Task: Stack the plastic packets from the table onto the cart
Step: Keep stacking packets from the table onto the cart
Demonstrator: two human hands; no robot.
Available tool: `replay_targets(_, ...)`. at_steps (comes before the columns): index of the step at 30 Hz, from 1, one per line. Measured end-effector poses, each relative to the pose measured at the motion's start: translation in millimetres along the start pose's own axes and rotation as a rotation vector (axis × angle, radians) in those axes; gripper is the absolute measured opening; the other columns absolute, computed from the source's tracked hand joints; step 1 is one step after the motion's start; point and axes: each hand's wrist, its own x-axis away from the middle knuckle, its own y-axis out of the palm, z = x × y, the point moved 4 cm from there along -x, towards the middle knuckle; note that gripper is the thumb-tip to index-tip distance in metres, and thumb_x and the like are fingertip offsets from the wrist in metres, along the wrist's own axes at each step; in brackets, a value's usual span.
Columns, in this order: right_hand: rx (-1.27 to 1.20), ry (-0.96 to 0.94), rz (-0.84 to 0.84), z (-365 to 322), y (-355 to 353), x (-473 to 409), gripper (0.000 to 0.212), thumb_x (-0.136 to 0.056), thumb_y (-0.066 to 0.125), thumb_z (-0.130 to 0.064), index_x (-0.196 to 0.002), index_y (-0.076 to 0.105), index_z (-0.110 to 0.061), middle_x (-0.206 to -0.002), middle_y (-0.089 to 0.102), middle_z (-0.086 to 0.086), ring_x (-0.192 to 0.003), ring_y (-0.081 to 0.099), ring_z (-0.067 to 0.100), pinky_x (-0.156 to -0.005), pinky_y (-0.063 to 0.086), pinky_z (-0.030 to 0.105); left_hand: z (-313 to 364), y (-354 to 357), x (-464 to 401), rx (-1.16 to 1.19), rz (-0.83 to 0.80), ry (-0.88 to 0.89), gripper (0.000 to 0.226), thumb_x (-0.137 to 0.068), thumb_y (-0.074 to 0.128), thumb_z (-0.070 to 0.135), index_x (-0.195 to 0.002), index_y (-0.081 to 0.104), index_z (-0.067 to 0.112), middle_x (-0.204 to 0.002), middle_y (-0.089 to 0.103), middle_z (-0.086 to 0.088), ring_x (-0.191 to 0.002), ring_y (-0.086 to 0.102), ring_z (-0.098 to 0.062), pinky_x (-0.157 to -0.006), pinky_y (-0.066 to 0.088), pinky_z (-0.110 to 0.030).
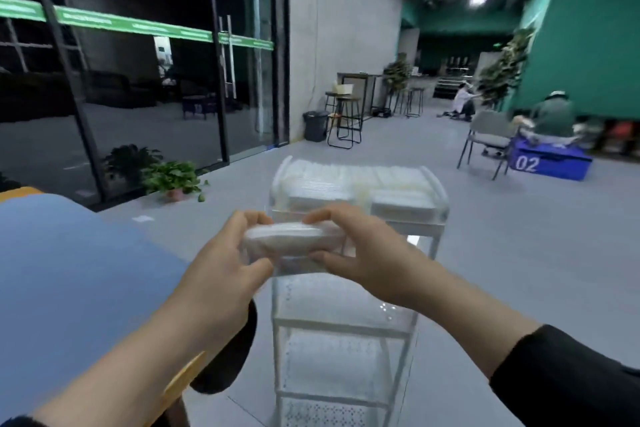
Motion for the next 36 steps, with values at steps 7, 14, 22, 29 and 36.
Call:
replay_targets(7,0.113,0.119,0.079,85,-75,32,0.032,-0.091,0.07,-0.033,-0.117,0.058,-0.048,-0.112,0.054,-0.034,-0.105,0.054,-0.007,-0.087,0.041,0.015,43,89,-62,0.069,-0.157,0.076,0.027,-0.094,0.067,0.017,-0.107,0.053,0.037,-0.097,0.064,0.01,-0.088,0.062,-0.015,-0.073,0.049,-0.026)
replay_targets(14,0.138,0.194,0.111,117,-120,13,0.023,-0.091,0.07,-0.03,-0.106,0.06,-0.044,-0.103,0.06,-0.021,-0.09,0.056,-0.001,-0.071,0.042,0.017,74,107,-122,-0.045,-0.207,0.118,0.033,-0.089,0.068,0.012,-0.113,0.057,0.033,-0.1,0.065,0.01,-0.093,0.062,-0.012,-0.083,0.054,-0.032)
replay_targets(22,0.214,0.222,0.097,151,-103,10,0.027,-0.092,0.07,-0.027,-0.112,0.06,-0.041,-0.104,0.056,-0.026,-0.094,0.055,-0.001,-0.076,0.043,0.017,54,141,-140,-0.126,-0.232,0.121,0.031,-0.09,0.071,0.018,-0.109,0.055,0.037,-0.097,0.063,0.011,-0.082,0.061,-0.012,-0.064,0.049,-0.027)
replay_targets(29,0.313,0.206,0.18,166,-103,-1,0.024,-0.092,0.07,-0.026,-0.115,0.065,-0.028,-0.104,0.061,-0.011,-0.094,0.055,0.015,-0.079,0.039,0.028,55,151,-160,-0.337,-0.143,0.271,0.036,-0.092,0.069,0.016,-0.124,0.057,0.03,-0.104,0.055,0.014,-0.092,0.052,-0.012,-0.074,0.038,-0.026)
replay_targets(36,0.383,0.218,0.184,179,-103,-3,0.028,-0.093,0.068,-0.031,-0.12,0.066,-0.024,-0.106,0.064,-0.008,-0.095,0.056,0.018,-0.09,0.041,0.034,54,162,-171,-0.641,-0.064,0.457,0.035,-0.097,0.063,0.025,-0.131,0.058,0.029,-0.12,0.056,0.006,-0.111,0.047,-0.023,-0.085,0.025,-0.035)
